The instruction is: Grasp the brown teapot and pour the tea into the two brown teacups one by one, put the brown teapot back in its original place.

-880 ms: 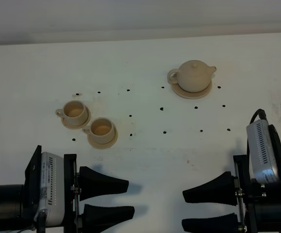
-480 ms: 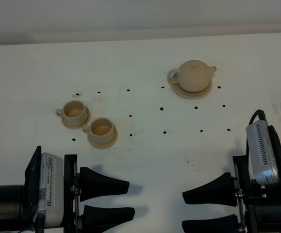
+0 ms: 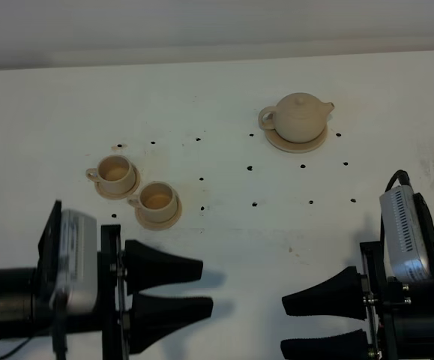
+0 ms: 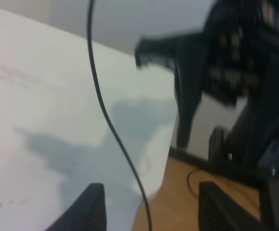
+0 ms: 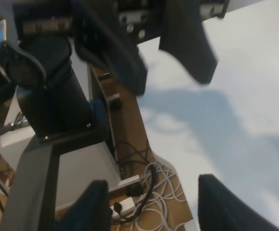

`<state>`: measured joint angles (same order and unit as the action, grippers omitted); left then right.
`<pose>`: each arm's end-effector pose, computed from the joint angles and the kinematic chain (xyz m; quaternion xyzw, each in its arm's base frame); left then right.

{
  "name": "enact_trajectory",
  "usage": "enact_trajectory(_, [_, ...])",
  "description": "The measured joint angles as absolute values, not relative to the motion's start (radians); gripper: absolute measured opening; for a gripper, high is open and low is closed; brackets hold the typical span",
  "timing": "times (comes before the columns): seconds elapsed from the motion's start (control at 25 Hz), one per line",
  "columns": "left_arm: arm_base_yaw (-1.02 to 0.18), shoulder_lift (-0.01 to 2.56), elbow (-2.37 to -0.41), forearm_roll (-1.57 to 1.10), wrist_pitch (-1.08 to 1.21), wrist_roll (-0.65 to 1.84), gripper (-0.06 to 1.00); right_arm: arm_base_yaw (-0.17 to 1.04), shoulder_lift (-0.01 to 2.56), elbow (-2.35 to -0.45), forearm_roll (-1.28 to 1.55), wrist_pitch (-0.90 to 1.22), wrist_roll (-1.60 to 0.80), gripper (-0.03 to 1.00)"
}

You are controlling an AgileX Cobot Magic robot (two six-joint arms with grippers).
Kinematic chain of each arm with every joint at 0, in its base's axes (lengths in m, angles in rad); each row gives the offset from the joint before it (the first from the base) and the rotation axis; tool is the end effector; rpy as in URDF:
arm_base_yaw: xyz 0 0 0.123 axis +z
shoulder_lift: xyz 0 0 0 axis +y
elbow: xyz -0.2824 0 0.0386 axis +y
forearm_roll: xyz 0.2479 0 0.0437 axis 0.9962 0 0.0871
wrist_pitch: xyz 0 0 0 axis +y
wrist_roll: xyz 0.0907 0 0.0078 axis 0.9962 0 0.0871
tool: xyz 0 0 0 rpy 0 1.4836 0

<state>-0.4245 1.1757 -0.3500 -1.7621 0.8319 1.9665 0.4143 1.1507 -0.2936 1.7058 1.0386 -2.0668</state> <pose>0.1377 -0.1348 0.2142 0.4017 0.7165 -0.4090 0.3975 0.1113 0.1339 0.2133 -0.4699 0.6436 0.4633 0.3877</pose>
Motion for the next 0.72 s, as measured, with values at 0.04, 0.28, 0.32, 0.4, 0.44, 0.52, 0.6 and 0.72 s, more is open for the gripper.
enact_trajectory(0.04, [-0.425,1.176,-0.372,-1.752,0.832,1.927,0.42,0.414,1.151,-0.299,1.698,1.031,-2.045,0.41])
enact_trajectory(0.28, [-0.425,1.177,-0.554,-1.505,0.823,1.523,0.42,0.414,1.151,-0.402,1.538,0.978,-1.788,0.41])
enact_trajectory(0.32, [-0.425,1.177,-0.595,-1.432,0.824,1.445,0.42,0.414,1.151,-0.427,1.502,0.965,-1.729,0.41])
enact_trajectory(0.4, [-0.425,1.168,-0.667,-1.285,0.824,1.245,0.42,0.414,1.151,-0.469,1.436,0.936,-1.627,0.41])
enact_trajectory(0.44, [-0.425,1.157,-0.704,-1.201,0.824,1.162,0.42,0.414,1.151,-0.491,1.409,0.919,-1.579,0.41])
enact_trajectory(0.52, [-0.425,1.124,-0.763,-1.044,0.828,0.966,0.42,0.414,1.151,-0.526,1.351,0.889,-1.501,0.41])
enact_trajectory(0.6, [-0.425,1.074,-0.798,-0.876,0.843,0.787,0.42,0.414,1.151,-0.558,1.307,0.857,-1.422,0.41])
enact_trajectory(0.72, [-0.425,0.984,-0.809,-0.648,0.874,0.513,0.42,0.414,1.152,-0.6,1.241,0.808,-1.304,0.41])
